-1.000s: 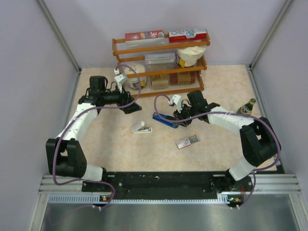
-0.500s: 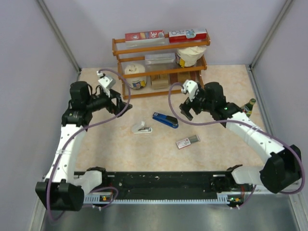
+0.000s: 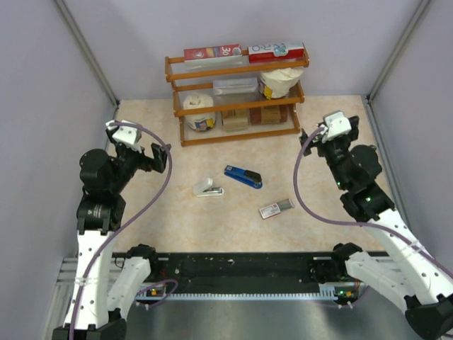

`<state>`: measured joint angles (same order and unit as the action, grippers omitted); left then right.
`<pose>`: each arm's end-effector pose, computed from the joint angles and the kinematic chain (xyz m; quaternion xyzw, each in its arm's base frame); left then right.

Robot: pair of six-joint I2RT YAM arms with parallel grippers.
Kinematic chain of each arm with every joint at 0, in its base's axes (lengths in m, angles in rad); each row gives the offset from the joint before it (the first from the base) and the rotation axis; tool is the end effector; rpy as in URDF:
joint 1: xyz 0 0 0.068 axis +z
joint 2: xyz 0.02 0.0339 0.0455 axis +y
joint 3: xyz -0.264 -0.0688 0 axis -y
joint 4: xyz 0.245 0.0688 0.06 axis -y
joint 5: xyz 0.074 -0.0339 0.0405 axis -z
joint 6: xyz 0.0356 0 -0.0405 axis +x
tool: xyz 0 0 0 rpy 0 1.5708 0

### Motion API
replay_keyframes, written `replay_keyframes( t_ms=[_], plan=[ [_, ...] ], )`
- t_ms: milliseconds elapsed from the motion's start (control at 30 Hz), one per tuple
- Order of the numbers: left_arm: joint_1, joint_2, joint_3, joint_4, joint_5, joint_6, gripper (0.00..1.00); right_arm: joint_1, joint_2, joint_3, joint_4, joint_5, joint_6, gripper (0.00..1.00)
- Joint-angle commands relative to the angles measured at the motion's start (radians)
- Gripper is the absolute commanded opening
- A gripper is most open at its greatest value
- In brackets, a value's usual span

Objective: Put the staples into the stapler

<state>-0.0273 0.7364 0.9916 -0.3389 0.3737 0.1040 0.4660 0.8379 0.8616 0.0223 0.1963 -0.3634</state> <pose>0.1527 -0.0172 0.4018 0.1729 0.7135 -0.1111 0.6699 0.1779 0.0817 0.3805 -0.2121 0.6576 -0.0307 0.7222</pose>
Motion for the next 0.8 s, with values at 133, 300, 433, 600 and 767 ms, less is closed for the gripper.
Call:
replay_keyframes(
  t_ms=[133,300,433,600,767],
  plan=[
    [0.003,-0.034,0.001,0.049,-0.010,-0.012,0.99,-0.007,-0.131,-0.091,0.310,0.173,0.011,0.99],
    [0.004,-0.042,-0.004,0.044,0.007,-0.006,0.99,-0.007,-0.157,-0.122,0.353,0.178,-0.002,0.99],
    [0.006,-0.042,-0.010,0.046,0.011,-0.007,0.99,-0.007,-0.160,-0.131,0.367,0.180,-0.003,0.99],
    [0.004,-0.043,-0.018,0.052,0.014,-0.009,0.99,-0.006,-0.154,-0.142,0.393,0.196,-0.009,0.99],
    [0.006,-0.038,-0.024,0.057,0.016,-0.009,0.99,-0.007,-0.154,-0.148,0.406,0.204,-0.016,0.99]
  ],
)
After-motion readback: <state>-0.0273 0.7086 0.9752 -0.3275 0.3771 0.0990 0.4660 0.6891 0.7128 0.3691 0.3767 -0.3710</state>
